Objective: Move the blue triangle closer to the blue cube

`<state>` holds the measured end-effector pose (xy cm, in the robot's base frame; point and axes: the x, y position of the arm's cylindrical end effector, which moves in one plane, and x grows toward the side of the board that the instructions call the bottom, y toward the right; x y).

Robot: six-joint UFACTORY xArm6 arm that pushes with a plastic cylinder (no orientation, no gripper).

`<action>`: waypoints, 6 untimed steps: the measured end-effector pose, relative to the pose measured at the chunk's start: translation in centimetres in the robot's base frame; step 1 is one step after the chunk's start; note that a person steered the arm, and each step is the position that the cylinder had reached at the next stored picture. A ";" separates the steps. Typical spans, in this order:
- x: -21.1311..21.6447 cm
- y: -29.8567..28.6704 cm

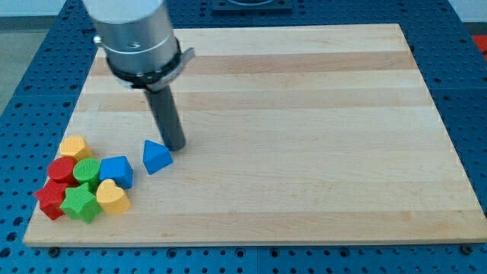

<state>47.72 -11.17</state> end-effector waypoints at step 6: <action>5.9 5.8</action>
<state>53.64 -5.40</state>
